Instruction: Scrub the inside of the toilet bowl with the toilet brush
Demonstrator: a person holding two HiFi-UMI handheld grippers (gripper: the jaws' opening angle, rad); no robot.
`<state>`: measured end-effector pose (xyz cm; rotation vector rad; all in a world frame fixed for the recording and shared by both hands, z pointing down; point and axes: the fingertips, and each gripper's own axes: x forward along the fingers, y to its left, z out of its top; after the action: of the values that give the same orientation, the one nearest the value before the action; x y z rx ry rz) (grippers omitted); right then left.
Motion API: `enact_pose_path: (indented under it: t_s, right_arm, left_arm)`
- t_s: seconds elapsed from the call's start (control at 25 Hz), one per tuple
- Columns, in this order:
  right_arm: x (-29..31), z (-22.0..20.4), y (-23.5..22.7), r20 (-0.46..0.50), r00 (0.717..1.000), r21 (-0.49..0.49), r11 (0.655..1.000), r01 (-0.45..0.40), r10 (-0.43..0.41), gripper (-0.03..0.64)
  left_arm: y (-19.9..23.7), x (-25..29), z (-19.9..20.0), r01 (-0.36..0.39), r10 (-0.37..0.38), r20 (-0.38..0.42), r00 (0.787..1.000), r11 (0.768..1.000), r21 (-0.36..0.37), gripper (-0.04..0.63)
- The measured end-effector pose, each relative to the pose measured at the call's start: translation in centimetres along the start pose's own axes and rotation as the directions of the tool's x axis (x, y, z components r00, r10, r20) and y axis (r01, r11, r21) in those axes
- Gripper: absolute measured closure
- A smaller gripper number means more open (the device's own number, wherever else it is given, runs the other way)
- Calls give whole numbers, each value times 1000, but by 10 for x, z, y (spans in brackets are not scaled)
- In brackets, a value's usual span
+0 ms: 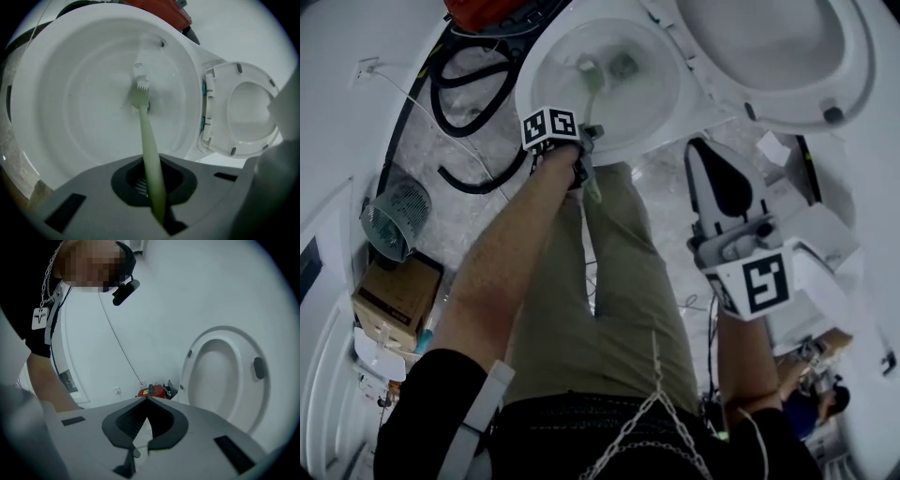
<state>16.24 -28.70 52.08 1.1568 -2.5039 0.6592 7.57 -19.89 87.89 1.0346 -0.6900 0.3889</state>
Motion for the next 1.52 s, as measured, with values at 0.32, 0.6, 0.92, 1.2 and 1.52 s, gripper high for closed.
enact_pose_path:
  t_s: [0.32, 0.6, 0.92, 1.2, 1.52]
  right_arm:
    - [-9, -10, -16, -3, 1000, 28, 999, 24, -24, 615]
    - [-25, -25, -32, 1, 999, 5, 999, 40, -40, 614]
    - [-35, -24, -32, 5, 997, 45, 996, 74, -75, 615]
    - [-40, -16, -20, 42, 995, 111, 990, 87, -92, 615]
    - [-40, -12, 15, 53, 996, 93, 993, 70, -75, 615]
  left_arm:
    - [-16, 20, 26, -58, 64, -46, 997, 990, 125, 595]
    - [-22, 33, 34, -188, 238, -104, 966, 916, 354, 595]
    - [0, 25, 11, -270, 534, -152, 832, 628, 730, 595]
    - [40, -2, -23, -202, 699, -212, 683, 459, 865, 595]
    - [40, -31, -14, -255, 547, -275, 791, 703, 664, 595]
